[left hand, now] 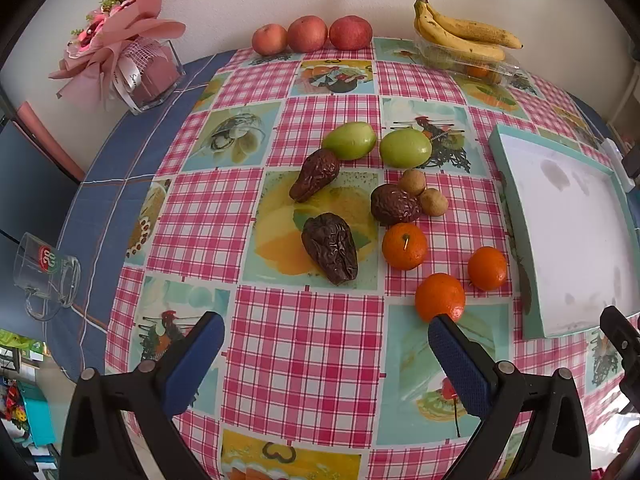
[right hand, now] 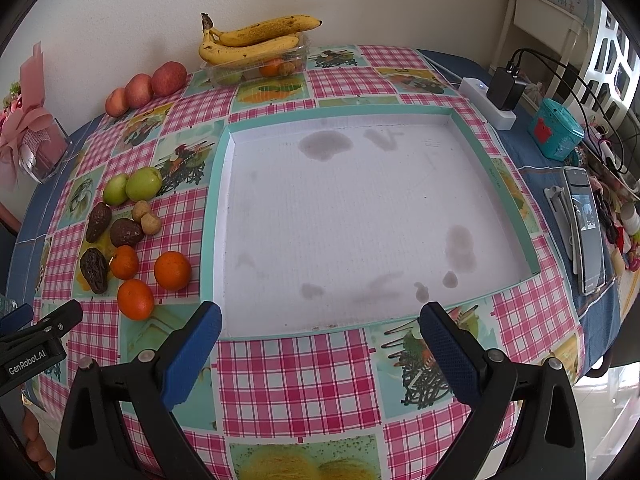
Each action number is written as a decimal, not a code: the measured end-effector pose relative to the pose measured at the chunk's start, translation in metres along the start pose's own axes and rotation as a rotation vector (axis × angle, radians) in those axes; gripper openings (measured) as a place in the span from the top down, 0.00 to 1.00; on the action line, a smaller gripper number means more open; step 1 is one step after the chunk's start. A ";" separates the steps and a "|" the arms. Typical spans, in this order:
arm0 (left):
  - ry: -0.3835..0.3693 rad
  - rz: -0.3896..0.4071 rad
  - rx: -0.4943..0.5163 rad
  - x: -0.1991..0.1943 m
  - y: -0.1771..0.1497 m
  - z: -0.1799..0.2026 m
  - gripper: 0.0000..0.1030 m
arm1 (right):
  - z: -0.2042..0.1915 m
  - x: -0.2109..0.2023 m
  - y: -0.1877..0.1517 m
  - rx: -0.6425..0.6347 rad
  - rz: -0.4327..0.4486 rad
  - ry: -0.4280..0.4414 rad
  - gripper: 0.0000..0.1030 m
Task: Organize fruits
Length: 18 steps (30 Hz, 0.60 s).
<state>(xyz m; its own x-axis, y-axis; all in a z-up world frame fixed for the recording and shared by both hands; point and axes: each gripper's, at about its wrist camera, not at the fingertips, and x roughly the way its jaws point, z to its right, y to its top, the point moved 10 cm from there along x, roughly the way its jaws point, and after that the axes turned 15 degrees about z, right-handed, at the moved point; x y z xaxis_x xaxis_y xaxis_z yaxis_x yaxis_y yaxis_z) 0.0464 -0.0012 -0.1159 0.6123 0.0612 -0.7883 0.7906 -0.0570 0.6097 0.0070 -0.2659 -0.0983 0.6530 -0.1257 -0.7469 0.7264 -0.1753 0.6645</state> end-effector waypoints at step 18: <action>0.002 -0.004 0.000 0.001 -0.001 0.001 0.00 | 0.000 0.000 0.000 -0.002 -0.002 -0.001 0.04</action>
